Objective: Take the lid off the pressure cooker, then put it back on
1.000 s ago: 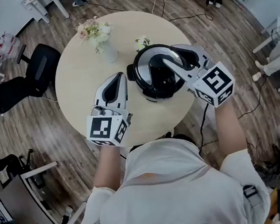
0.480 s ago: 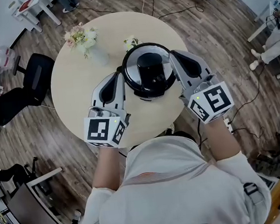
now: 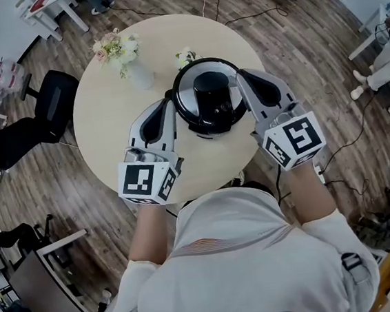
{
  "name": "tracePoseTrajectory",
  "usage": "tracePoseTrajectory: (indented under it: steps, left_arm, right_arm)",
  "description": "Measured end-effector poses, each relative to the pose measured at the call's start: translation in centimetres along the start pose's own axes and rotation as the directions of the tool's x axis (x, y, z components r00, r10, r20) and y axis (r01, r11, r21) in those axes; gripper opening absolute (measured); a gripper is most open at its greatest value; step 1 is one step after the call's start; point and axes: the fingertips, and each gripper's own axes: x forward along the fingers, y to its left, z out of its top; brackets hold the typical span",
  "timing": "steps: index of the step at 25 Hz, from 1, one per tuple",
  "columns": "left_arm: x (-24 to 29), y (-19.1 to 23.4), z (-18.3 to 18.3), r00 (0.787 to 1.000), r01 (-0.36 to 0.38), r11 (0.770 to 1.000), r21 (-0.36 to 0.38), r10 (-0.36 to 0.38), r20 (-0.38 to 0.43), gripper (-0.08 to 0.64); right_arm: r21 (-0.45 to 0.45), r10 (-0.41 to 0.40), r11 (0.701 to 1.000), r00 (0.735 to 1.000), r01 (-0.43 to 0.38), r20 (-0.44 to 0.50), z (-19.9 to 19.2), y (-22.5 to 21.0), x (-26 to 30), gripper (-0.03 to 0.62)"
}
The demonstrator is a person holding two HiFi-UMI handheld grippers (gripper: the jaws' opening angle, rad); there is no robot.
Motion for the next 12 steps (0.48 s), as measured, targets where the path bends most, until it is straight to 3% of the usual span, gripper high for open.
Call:
tracePoseTrajectory:
  steps: [12]
  left_arm:
    - [-1.1,0.7,0.4,1.000,-0.026,1.000,-0.002,0.026,0.018,0.006]
  right_arm:
    - [0.011,0.011,1.000,1.000,-0.011,-0.003,0.0,0.5,0.2,-0.002]
